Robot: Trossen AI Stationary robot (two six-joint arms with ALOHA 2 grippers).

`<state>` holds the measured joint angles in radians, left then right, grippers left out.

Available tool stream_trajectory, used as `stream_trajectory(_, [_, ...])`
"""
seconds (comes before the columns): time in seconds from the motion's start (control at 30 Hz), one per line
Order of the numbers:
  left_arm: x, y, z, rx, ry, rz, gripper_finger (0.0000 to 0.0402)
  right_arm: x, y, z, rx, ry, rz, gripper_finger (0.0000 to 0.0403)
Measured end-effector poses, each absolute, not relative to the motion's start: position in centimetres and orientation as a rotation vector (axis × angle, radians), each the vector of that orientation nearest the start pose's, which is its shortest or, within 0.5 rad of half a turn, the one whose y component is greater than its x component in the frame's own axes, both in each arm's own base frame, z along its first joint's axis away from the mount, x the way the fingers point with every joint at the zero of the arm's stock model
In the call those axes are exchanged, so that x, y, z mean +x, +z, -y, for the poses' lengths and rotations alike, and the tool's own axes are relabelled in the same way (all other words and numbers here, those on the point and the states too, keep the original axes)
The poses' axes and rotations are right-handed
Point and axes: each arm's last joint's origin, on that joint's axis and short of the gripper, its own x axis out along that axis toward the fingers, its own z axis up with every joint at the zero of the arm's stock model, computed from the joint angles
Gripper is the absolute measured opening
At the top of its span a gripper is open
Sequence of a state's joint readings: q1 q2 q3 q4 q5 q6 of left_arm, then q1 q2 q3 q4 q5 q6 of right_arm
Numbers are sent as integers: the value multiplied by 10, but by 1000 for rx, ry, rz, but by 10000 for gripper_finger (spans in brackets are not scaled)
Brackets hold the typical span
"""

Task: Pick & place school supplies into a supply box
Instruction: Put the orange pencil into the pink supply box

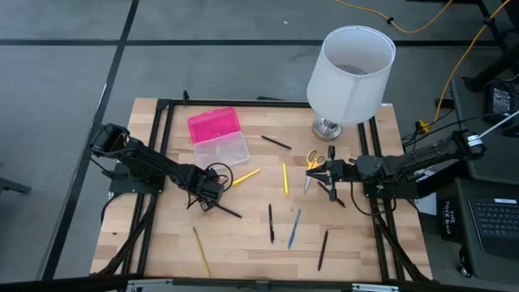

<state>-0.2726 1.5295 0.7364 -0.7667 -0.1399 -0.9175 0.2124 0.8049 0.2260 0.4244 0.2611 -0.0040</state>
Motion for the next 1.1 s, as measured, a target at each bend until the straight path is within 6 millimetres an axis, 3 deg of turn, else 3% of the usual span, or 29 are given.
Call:
stream_trajectory(0.3, [221, 138, 58, -421, 527, -1406, 124, 167, 195, -28, -40, -48, -150, 37])
stream_trajectory(0.93, [222, 138, 58, -426, 547, -1383, 15, 167, 195, -28, -38, -49, -149, 37])
stream_trajectory(1.1, [221, 138, 60, -391, 561, -1379, 8, 167, 195, -28, -38, -48, -149, 37])
